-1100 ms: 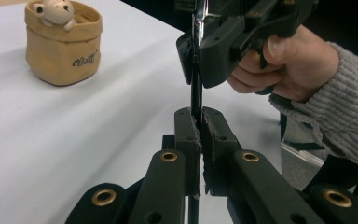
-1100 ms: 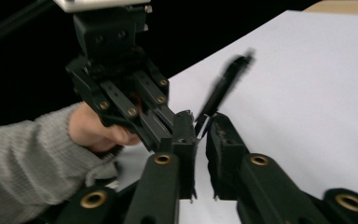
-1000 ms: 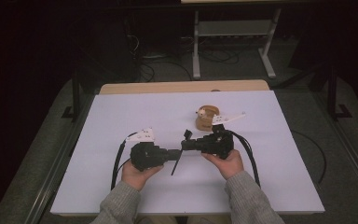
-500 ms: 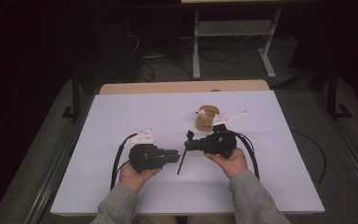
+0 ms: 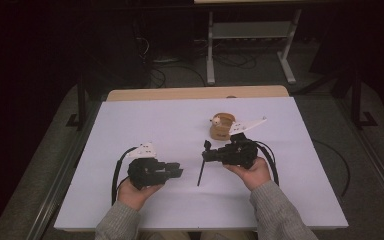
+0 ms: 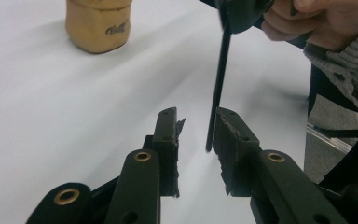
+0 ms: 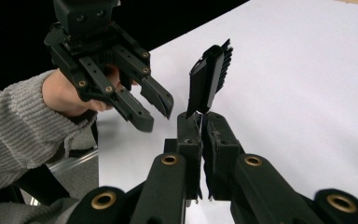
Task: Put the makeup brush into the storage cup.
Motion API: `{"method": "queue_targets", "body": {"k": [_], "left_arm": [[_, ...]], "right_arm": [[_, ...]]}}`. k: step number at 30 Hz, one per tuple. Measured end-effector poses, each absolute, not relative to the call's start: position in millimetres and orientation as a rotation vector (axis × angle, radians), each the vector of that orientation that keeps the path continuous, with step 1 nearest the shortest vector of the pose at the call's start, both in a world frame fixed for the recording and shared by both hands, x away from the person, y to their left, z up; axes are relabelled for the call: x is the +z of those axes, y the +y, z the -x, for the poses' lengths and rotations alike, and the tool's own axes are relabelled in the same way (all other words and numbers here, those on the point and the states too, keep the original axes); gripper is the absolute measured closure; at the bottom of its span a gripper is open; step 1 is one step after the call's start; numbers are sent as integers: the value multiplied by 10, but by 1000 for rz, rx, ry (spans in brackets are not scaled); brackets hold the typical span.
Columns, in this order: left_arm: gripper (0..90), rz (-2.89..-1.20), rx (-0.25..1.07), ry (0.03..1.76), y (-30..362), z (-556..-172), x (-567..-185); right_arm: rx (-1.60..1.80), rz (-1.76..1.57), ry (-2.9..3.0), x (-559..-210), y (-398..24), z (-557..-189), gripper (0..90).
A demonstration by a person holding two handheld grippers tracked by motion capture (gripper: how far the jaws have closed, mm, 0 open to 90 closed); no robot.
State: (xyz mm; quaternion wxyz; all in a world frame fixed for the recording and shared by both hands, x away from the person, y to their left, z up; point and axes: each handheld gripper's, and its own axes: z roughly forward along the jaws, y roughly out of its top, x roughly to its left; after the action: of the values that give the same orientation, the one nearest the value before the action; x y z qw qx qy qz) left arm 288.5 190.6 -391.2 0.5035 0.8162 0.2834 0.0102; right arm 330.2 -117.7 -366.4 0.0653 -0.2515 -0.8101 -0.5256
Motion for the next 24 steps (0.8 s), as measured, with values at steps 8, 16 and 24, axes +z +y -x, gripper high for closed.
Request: {"method": "queue_targets", "body": {"k": [8,16,24], "left_arm": [[656,-1998,74,731,2087,-2818,-3988],[615,-2046,136,751,2188,-2767,-4010],[578,-2065,161,784,2256,-2721,-4030]], "right_arm": [[-1557,760,-2495,-3627,-1227,-3299,847],[-1524,766,-2545,-3558,-1284,-3307,848],[-1506,785,-2574,-3493,-1356,-3321,847]]}}
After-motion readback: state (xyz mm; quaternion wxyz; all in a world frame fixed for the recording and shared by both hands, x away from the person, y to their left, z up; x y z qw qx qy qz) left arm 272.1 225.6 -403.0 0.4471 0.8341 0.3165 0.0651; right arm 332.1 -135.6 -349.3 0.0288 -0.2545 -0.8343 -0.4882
